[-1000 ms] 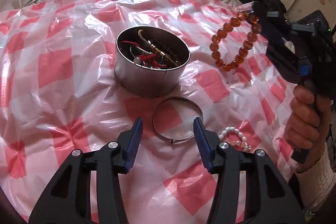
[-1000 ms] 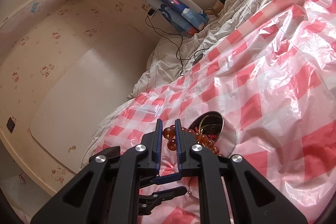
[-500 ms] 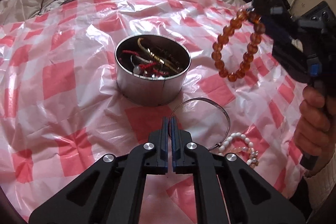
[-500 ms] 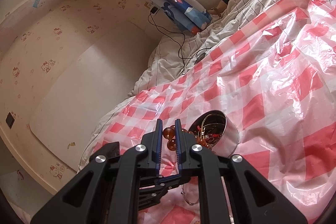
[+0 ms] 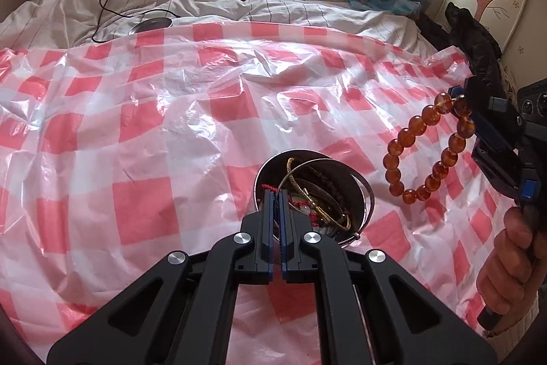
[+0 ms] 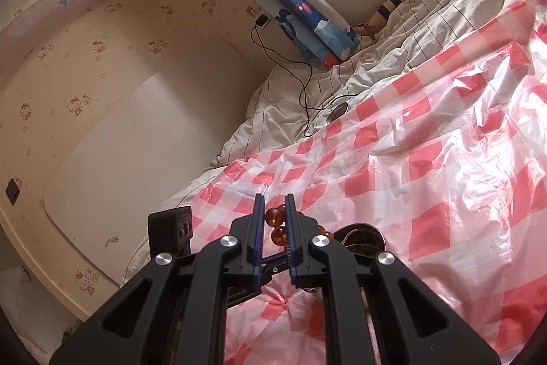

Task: Organize jewelry
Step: 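Carry the bangle and amber bracelet over the silver tin and open both tools, then move both open tools to the white and pink bead bracelets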

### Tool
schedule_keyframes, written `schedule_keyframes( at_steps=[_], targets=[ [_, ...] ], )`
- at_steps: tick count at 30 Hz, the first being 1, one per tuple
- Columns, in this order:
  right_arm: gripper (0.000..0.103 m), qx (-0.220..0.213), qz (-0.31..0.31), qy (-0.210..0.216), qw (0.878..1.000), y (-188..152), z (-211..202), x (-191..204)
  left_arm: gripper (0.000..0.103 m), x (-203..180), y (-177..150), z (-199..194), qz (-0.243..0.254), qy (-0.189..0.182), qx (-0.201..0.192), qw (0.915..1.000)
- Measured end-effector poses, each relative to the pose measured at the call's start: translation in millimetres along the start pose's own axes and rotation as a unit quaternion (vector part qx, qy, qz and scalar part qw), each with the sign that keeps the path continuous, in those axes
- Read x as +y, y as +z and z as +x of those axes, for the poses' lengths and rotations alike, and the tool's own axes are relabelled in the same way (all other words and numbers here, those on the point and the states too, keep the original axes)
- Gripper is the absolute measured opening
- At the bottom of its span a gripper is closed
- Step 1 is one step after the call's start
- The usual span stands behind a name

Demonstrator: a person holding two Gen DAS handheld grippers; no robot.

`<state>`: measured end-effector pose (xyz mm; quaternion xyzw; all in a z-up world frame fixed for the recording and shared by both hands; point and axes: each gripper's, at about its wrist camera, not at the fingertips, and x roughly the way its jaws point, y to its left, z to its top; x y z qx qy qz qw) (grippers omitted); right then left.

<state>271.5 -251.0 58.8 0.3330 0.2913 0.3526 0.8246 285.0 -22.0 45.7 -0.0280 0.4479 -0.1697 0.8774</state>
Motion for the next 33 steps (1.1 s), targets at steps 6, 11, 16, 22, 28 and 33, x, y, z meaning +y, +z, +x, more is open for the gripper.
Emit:
schedule_keyframes(
  at_steps=[6,11,16,22,28,33],
  targets=[
    [0.012,0.018,-0.023,-0.028,0.999,-2.1,23.9,-5.6,0.003,-2.9,7.7,28.9,0.015,0.009,0.028,0.9995],
    [0.012,0.063,-0.041,-0.069,0.995,-14.5,47.4,-16.6,0.004,-0.3,3.4,37.7,0.005,0.008,0.045,0.999],
    [0.012,0.119,-0.054,-0.105,0.986,-37.7,76.2,-28.4,0.014,11.8,2.5,12.5,-0.015,0.006,0.035,0.9993],
    [0.014,0.168,-0.074,-0.122,0.975,-55.8,96.8,-29.0,0.033,33.5,-0.2,-13.2,-0.05,0.003,0.01,0.9987],
    [0.039,0.176,-0.107,-0.145,0.968,-57.9,90.0,-14.7,0.04,30.2,-4.3,-13.0,-0.045,-0.002,0.01,0.9989],
    [0.042,0.163,-0.121,-0.171,0.964,-58.9,56.9,-0.5,0.047,15.4,-19.4,-20.7,-0.022,0.011,0.002,0.9997]
  ],
)
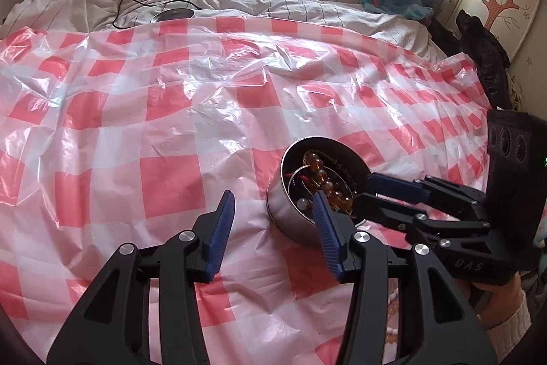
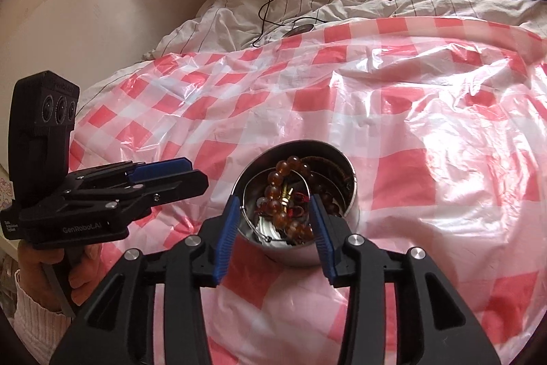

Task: Organize jewelry
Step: 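Move both open tools to the white and pink bead bracelets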

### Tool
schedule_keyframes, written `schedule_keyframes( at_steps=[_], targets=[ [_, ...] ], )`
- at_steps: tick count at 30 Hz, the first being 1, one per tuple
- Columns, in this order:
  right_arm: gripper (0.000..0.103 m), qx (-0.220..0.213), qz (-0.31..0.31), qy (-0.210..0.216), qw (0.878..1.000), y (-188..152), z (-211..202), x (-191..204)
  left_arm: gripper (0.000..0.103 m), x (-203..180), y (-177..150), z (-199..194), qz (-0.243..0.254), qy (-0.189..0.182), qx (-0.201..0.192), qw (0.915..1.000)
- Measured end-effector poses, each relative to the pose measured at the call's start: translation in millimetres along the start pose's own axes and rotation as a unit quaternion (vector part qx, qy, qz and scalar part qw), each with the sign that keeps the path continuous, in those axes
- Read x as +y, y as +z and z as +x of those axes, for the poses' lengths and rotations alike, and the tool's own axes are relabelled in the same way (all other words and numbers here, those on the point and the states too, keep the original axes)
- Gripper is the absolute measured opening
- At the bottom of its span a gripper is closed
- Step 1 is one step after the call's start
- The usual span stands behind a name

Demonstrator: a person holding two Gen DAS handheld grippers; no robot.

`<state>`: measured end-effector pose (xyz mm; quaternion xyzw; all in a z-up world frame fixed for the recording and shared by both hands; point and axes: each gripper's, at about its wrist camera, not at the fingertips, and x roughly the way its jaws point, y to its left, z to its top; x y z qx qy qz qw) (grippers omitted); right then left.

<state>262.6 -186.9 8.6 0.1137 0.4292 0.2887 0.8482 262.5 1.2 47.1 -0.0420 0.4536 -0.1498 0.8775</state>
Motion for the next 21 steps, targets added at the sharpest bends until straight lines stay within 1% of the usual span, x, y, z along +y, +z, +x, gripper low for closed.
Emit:
schedule_keyframes(
  at_steps=[1,3,4,5,7,9,11,12,15,16,17,19,21],
  targets=[
    [0.042,-0.001,-0.005,-0.007,1.0,-2.8,-8.9,0.6,0.049,-4.2,-7.3,-3.3,0.007,0.001,-0.005,1.0],
    [0.045,-0.014,-0.004,-0.023,1.0,-11.1,-30.5,-0.2,0.05,-13.5,-23.6,-8.6,0.023,-0.01,-0.006,0.9997],
    [0.047,-0.022,0.0,-0.028,0.999,-18.7,-43.1,-1.9,0.05,-20.4,-33.8,-10.6,0.034,-0.018,-0.004,0.9992],
    [0.052,-0.029,0.006,-0.033,0.999,-27.1,-54.8,-3.6,0.05,-27.7,-43.8,-12.5,0.046,-0.026,-0.002,0.9986],
    [0.054,-0.032,0.023,-0.049,0.998,-49.5,-77.1,-10.0,0.05,-46.6,-64.8,-13.9,0.076,-0.039,0.009,0.9963],
    [0.054,-0.022,0.029,-0.074,0.997,-74.0,-93.1,-14.9,0.05,-64.6,-85.2,-15.7,0.106,-0.047,0.014,0.9931],
    [0.054,-0.001,0.021,-0.106,0.994,-97.9,-101.2,-16.2,0.05,-78.0,-102.5,-15.9,0.125,-0.039,0.019,0.9912],
    [0.054,0.007,0.017,-0.115,0.993,-105.4,-101.8,-15.2,0.05,-81.3,-108.3,-15.4,0.128,-0.035,0.019,0.991],
    [0.053,0.017,-0.003,-0.143,0.99,-117.2,-98.1,-9.3,0.05,-85.7,-116.0,-12.1,0.124,-0.043,0.03,0.9909],
    [0.052,0.014,-0.015,-0.144,0.989,-117.9,-96.7,-5.3,0.05,-86.7,-116.5,-12.8,0.125,-0.04,0.026,0.991],
    [0.049,0.011,-0.024,-0.137,0.99,-117.3,-95.1,-1.6,0.05,-85.6,-116.0,-13.8,0.124,-0.04,0.023,0.9912],
    [0.045,0.015,-0.034,-0.121,0.992,-115.2,-87.9,3.4,0.05,-78.8,-113.7,-14.2,0.108,-0.046,0.022,0.9929],
    [0.029,0.03,-0.047,-0.125,0.991,-116.2,-77.1,7.1,0.05,-71.5,-111.4,-12.9,0.093,-0.058,0.029,0.9936]
  ],
)
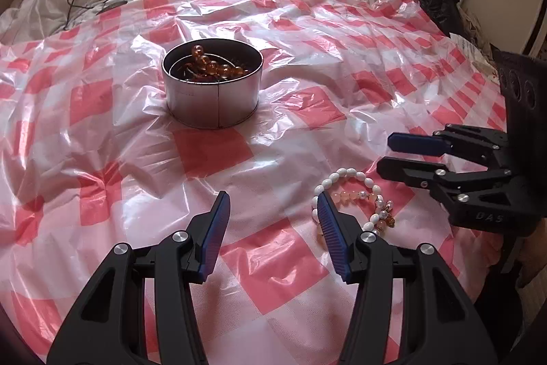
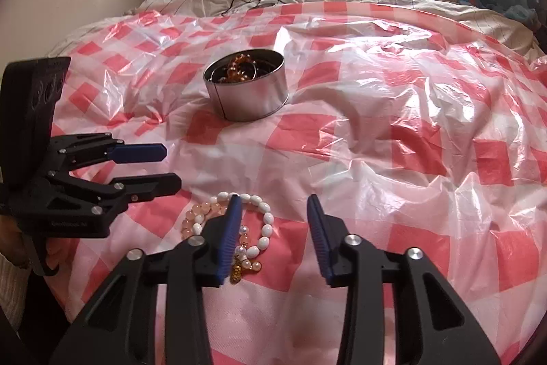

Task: Organize jewelry
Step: 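Move both open tools to the white and pink bead bracelets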

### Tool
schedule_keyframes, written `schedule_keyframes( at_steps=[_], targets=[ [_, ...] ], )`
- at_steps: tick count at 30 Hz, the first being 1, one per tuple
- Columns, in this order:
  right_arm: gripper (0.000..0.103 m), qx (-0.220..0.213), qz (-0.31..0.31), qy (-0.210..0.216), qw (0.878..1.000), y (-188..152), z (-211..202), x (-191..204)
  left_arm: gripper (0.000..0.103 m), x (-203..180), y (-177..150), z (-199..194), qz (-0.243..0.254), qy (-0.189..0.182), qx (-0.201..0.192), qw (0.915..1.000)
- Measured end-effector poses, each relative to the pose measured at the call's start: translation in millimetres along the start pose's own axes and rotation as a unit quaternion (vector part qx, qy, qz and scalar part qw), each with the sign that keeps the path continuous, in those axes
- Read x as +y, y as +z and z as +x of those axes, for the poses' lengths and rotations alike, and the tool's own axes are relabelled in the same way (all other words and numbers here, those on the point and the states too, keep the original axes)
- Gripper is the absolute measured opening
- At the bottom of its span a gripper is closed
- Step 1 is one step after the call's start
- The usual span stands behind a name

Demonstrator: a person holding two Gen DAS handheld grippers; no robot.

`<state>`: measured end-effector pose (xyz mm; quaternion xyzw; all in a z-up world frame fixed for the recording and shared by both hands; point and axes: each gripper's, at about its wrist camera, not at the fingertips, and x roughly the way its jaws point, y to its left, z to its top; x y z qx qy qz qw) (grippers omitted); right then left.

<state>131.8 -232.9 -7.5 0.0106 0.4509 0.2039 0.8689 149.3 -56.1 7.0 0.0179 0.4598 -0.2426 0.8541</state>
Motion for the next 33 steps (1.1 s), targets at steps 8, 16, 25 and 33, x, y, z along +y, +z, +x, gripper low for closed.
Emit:
schedule_keyframes(
  at_steps=[8,16,25,33],
  targets=[
    [0.021,0.033,-0.035,-0.024,0.999,-5.5,23.3,11.0,0.05,-31.0,-4.1,12.1,0.062,-0.05,0.028,0.9964],
    [0.021,0.033,-0.048,-0.058,0.997,-4.6,33.8,13.6,0.011,-31.9,-7.9,32.8,0.034,-0.06,0.053,0.9962],
    [0.021,0.022,-0.03,-0.055,0.998,0.8,32.7,5.9,0.007,7.9,6.8,18.0,-0.008,-0.013,0.027,0.9995],
    [0.008,0.023,-0.038,-0.049,0.998,-0.6,34.3,11.7,0.025,0.4,-0.9,31.1,0.007,-0.015,0.06,0.998]
  ],
)
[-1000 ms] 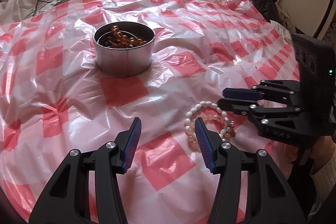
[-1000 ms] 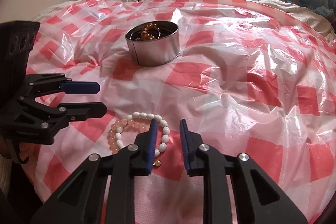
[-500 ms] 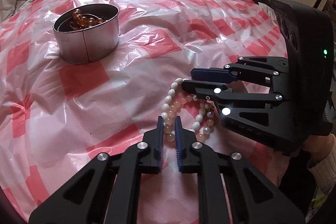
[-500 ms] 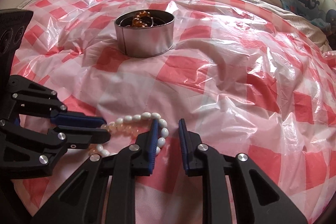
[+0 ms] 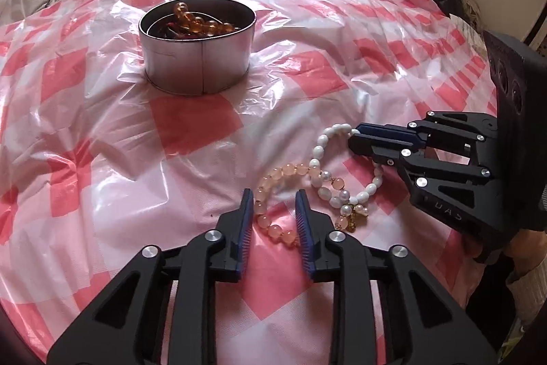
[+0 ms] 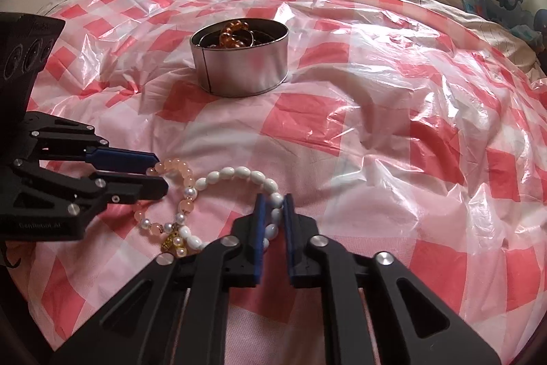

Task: Organize jewelry
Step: 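Move both open tools to the white and pink bead bracelets, then grasp the pink bead bracelet with the left tool while the right tool grasps the white bracelet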

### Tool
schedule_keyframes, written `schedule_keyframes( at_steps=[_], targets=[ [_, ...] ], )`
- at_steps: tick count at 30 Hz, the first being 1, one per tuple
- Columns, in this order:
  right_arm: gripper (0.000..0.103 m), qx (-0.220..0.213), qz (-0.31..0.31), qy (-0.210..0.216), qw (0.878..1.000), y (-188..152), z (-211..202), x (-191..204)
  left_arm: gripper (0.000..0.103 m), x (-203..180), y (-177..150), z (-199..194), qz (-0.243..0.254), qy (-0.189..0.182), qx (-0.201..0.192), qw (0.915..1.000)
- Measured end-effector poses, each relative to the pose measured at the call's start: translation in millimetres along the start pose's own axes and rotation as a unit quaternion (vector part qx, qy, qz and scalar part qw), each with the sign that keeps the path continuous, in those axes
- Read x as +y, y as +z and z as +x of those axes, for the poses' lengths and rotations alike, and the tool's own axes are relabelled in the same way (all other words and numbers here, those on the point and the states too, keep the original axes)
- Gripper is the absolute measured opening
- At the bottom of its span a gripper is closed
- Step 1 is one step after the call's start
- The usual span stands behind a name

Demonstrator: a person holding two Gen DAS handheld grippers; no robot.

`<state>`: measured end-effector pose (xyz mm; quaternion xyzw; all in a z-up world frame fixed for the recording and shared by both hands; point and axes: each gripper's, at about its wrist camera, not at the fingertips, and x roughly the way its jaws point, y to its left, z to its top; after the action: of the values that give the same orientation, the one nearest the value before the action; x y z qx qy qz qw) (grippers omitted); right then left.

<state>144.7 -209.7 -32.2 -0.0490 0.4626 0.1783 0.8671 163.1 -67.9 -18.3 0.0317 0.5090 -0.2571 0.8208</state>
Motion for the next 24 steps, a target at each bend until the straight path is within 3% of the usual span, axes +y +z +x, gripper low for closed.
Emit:
schedule_keyframes(
  at_steps=[1,2,3,8,13,14,17,24],
  targets=[
    [0.008,-0.003,-0.001,0.0,1.0,-0.1,-0.8,0.5,0.025,-2.1,-0.2,-0.3,0.008,0.003,0.0,1.0],
    [0.008,-0.008,0.0,0.002,1.0,-0.1,-2.3,0.5,0.012,-2.4,-0.5,-1.7,0.011,0.005,-0.002,0.9999],
    [0.008,-0.014,0.002,0.004,1.0,0.6,-4.1,0.6,0.007,-0.8,-0.3,-3.1,0.01,0.007,-0.004,0.9999],
    [0.008,-0.05,0.017,0.028,0.998,4.2,-16.0,-3.4,0.007,5.2,5.5,-19.3,0.002,0.023,-0.042,0.9989],
    [0.009,-0.02,0.023,0.033,0.999,5.9,-5.9,-4.0,0.007,6.4,6.3,-20.3,0.005,0.047,-0.043,0.998],
    [0.011,-0.011,0.027,0.032,0.999,5.8,-2.9,-4.5,0.007,6.1,6.0,-20.0,0.008,0.053,-0.043,0.9976],
    [0.032,-0.013,0.023,0.028,0.999,4.8,-3.0,-2.0,0.007,5.7,6.0,-19.1,0.014,0.073,-0.043,0.9963],
    [0.032,-0.005,0.014,0.027,1.0,1.1,1.6,2.4,0.007,7.5,4.9,-16.5,0.019,0.096,-0.039,0.9944]
  ],
)
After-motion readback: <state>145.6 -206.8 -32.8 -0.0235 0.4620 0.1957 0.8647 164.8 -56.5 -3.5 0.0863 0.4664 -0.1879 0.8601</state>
